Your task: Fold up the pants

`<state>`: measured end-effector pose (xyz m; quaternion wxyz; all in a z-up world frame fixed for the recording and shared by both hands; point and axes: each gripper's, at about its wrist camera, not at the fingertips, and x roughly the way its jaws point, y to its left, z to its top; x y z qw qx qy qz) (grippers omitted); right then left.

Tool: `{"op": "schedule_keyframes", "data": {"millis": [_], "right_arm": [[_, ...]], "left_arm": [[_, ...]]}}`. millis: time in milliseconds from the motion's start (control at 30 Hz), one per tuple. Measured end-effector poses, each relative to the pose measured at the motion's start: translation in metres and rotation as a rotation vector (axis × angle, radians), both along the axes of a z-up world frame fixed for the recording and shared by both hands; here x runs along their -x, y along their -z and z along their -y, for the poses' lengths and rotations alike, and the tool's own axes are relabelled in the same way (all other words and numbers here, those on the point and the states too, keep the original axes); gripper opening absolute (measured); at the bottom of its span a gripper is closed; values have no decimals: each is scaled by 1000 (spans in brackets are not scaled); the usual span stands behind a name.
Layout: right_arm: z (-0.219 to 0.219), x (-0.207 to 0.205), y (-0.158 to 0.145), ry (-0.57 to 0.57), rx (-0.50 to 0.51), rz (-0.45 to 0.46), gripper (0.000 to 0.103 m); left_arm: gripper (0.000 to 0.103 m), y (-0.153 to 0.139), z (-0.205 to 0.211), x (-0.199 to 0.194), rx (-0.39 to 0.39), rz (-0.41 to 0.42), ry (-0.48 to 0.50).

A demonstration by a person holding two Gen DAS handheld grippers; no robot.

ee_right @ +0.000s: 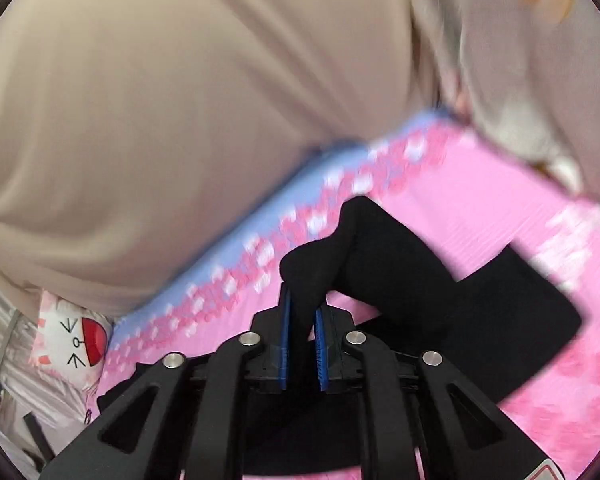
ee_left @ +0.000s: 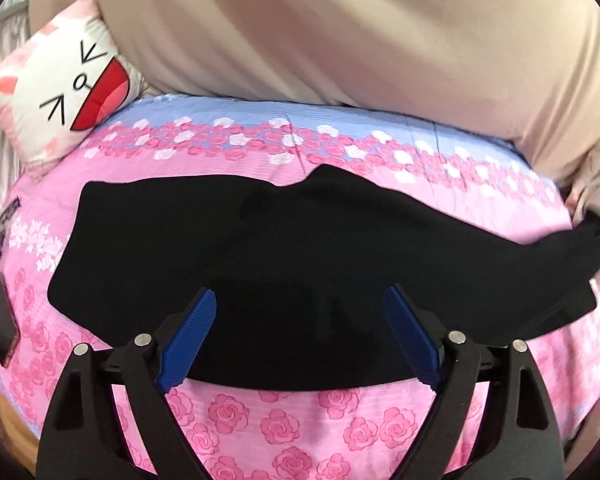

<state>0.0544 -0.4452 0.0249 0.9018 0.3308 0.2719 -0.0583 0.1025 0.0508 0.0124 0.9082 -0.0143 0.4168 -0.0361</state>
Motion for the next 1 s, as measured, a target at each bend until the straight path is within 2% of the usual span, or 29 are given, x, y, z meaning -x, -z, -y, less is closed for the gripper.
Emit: {"op": "schedule_keyframes", "data": {"millis": [33,167,200,233,267,300,400,467,533,567,600,633,667,733,767,833,867,933,1000], "right_arm": [[5,10,4,16,7,-21,13],[33,27,81,170,81,-357,26],[37,35,95,183,66,-386,26],[40,44,104,163,-1,-347,31],[43,53,108,155,-62,-305,47],[47,60,110,164,-102,-269,53],[54,64,98,188,-49,-228,55],[63,55,92,192,-56,-201,56],[73,41,98,194,-48,-234,56],[78,34,100,202,-34,-263,50],[82,23,106,205,9,-307,40],[78,16,104,211,76,-332,4],[76,12,101,188,101,-345,5],[68,14,74,158,135,-263,5],[65,21,57,179,182,-218,5],[73,33,49,213,200,-205,5],[80,32,58,212,192,-232,6],[90,32,85,262,227,-372,11],[84,39,89,289,244,-367,17]], "left_arm": [[86,4,7,1,-23,3,8],[87,19,25,4,-43,-47,61],[87,23,30,2,-38,-68,78],[87,24,34,3,-36,-75,92],[87,24,38,4,-42,-78,108],[87,24,41,5,-50,-75,114],[87,25,44,4,-62,-73,119],[87,27,44,3,-59,-80,112],[87,29,45,2,-65,-86,106],[87,31,45,2,-67,-88,102],[87,32,45,3,-70,-89,98],[87,32,44,3,-74,-90,92],[87,32,44,3,-80,-90,85],[87,33,40,3,-97,-92,67],[87,34,37,3,-104,-91,57],[87,36,34,2,-109,-88,42],[87,38,32,1,-106,-91,32],[87,43,30,-2,-92,-105,24],[87,46,29,-5,-97,-112,22]]}}
